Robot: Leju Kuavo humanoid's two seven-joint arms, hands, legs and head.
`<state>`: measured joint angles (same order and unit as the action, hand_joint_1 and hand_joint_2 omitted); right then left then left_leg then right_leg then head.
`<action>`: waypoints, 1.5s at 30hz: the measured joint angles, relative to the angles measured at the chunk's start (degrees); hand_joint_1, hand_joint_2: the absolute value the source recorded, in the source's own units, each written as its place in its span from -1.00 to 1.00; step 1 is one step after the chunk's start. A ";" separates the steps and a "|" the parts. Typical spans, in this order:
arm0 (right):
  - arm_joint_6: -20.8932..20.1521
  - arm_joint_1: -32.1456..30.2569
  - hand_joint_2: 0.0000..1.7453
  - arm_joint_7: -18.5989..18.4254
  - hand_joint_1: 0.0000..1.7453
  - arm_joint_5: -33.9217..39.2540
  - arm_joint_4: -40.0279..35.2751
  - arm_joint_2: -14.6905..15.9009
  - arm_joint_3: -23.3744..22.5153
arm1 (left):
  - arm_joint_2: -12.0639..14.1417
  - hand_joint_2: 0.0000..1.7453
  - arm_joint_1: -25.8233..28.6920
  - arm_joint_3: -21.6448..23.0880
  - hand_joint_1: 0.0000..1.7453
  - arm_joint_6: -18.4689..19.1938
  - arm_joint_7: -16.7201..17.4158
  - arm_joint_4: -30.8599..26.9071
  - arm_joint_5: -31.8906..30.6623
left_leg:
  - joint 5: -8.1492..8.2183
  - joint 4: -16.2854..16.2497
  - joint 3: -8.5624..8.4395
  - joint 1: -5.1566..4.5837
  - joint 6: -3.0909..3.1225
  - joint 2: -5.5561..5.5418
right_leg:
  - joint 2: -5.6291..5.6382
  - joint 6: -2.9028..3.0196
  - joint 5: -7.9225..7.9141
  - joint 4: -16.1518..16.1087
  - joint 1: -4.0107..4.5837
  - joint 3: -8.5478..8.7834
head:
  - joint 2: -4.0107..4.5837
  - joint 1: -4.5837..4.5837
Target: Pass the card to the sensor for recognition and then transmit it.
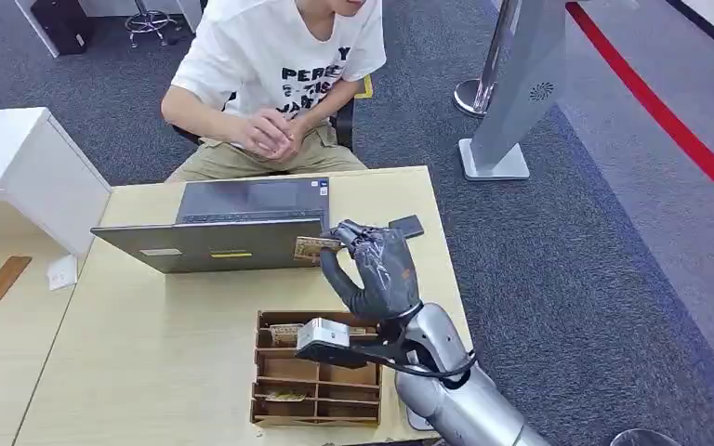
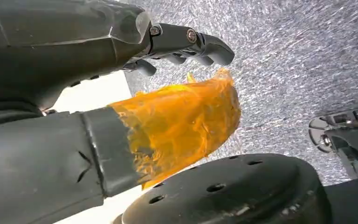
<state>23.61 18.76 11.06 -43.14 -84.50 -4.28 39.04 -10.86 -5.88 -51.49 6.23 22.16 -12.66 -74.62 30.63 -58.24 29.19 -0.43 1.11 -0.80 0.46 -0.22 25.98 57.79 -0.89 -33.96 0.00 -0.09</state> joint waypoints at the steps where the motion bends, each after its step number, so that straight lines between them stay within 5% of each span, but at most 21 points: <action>1: -1.09 -0.76 1.00 0.55 1.00 3.26 -0.87 -0.13 -0.77 | 0.02 -1.00 0.12 -0.04 -1.00 -0.18 -0.11 0.00 0.22 | 0.00 0.00 0.00 0.00 0.00 -0.01 | 0.00 0.00 0.00 0.00 0.00 0.00 | 0.00 -0.02; 7: -8.90 -5.18 1.00 2.82 1.00 23.70 -6.61 -0.61 -6.33 | 0.35 -1.00 0.82 -0.68 -1.00 -0.92 -0.55 0.00 1.79 | 0.00 0.00 0.02 -0.01 0.00 -0.06 | -0.06 -0.01 0.01 -0.01 0.00 0.00 | 0.00 0.00; 17: -13.80 -12.25 1.00 3.39 1.00 34.14 -13.05 -0.31 -15.92 | 0.77 -1.00 0.95 -3.08 -1.00 -1.29 -0.59 0.00 3.72 | 0.01 0.00 0.01 -0.01 0.00 -0.04 | -0.05 -0.01 0.01 -0.02 0.00 -0.01 | 0.00 0.02; 31: -20.18 -20.55 1.00 0.57 1.00 31.51 -13.49 5.05 -24.18 | 1.29 -1.00 1.12 -6.32 -1.00 -1.60 -0.85 0.00 6.08 | 0.02 0.00 0.02 -0.02 0.02 -0.03 | -0.05 -0.01 0.01 -0.04 0.00 -0.01 | 0.00 0.00; 45: -26.59 -22.36 1.00 -2.08 1.00 22.55 -10.38 10.84 -24.35 | 1.35 -1.00 1.16 -7.24 -1.00 -1.68 -0.85 0.00 5.86 | 0.02 0.00 0.02 -0.01 0.02 -0.03 | -0.05 -0.01 0.01 -0.03 0.00 0.00 | 0.00 0.00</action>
<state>-2.97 -3.60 8.98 -20.59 -94.88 6.56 14.69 -9.51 -4.71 -58.73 4.55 21.31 -12.66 -68.76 30.65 -58.24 29.21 -0.44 1.13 -0.83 0.40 -0.23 25.99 57.76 -0.90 -33.96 0.00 -0.09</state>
